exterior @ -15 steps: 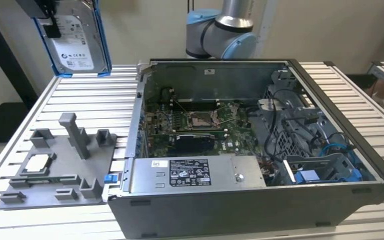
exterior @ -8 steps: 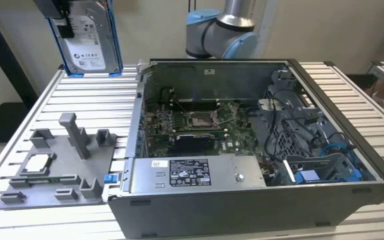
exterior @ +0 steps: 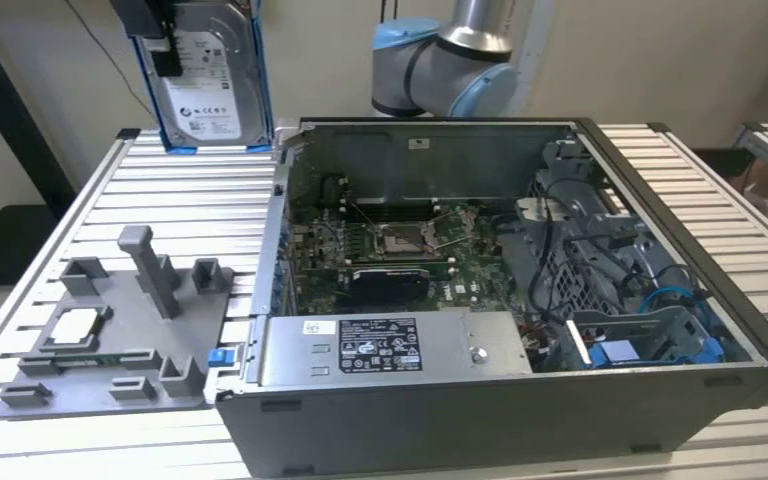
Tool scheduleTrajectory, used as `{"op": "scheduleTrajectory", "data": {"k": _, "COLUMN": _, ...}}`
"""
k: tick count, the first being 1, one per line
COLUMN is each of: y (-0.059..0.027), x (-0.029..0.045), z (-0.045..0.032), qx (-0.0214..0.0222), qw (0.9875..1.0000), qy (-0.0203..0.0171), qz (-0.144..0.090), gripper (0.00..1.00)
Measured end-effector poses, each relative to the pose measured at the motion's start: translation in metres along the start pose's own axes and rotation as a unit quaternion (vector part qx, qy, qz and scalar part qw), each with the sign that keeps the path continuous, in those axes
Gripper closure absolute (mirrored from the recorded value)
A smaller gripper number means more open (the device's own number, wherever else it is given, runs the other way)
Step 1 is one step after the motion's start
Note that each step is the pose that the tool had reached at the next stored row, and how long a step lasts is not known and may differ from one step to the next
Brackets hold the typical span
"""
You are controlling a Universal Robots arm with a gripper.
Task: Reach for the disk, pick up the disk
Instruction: 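Pick up the disk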
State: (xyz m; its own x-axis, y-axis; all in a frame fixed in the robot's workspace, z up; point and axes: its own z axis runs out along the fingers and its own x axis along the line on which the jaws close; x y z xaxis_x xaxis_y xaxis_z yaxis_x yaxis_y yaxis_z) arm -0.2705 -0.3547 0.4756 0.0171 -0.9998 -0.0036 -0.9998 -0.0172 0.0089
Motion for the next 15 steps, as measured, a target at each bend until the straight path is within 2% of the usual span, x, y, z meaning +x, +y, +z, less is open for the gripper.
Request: {"op": "scheduleTrajectory", "data": {"k": 15, "y": -0.0514, "x": 0.0009, "z": 0.0005, "qx": 0.0001, "qw": 1.0, "qy": 0.0, "qz": 0.0, "gripper": 1.0}}
